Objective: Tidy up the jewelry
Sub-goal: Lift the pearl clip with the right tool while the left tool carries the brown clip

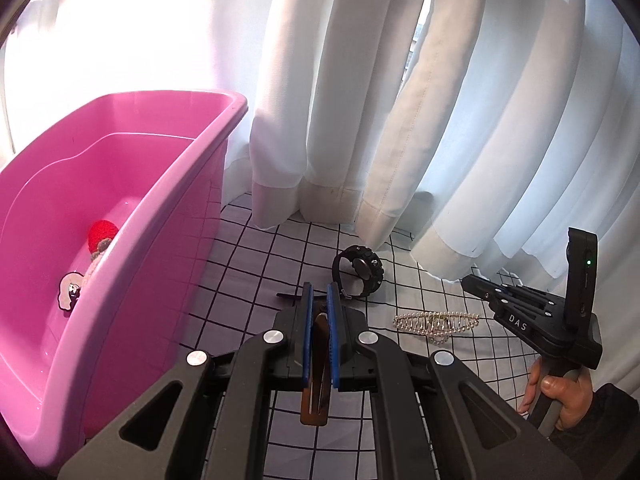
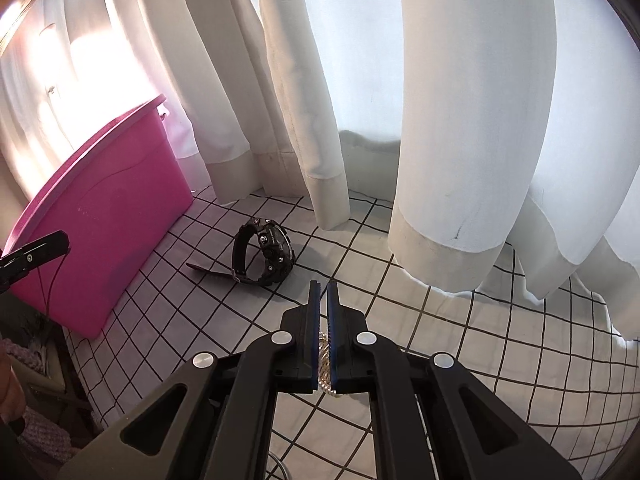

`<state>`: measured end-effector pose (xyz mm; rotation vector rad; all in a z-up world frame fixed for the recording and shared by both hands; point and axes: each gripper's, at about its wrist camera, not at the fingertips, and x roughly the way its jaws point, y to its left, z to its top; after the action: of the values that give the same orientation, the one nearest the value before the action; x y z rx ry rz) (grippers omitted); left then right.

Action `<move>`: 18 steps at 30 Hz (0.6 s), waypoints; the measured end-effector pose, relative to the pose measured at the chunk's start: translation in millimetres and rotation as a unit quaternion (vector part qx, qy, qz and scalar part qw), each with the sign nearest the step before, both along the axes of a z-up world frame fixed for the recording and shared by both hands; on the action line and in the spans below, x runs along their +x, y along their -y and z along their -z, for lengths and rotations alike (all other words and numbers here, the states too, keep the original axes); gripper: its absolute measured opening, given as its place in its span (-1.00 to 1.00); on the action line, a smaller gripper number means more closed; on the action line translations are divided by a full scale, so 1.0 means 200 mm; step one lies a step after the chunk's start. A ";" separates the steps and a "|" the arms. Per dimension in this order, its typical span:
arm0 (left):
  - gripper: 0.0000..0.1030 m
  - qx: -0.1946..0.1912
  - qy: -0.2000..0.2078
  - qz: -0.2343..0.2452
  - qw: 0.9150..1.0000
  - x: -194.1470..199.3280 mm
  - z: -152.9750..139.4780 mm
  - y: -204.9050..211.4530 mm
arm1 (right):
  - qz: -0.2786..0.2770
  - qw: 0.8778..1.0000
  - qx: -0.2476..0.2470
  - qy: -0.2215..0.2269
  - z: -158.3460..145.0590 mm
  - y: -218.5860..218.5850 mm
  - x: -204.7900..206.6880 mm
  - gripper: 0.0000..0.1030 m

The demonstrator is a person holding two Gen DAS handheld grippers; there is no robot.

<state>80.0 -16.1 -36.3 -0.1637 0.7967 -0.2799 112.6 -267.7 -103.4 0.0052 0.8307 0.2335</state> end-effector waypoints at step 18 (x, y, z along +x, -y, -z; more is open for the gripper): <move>-0.86 -0.017 -0.007 0.007 1.000 -0.01 0.01 0.00 | -0.098 0.981 -0.132 -0.098 0.25 0.02 0.05 0.22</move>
<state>77.6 -16.8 -38.6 -0.1926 0.8065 -0.3070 121.9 -271.9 -153.1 -0.3088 1.0544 0.3103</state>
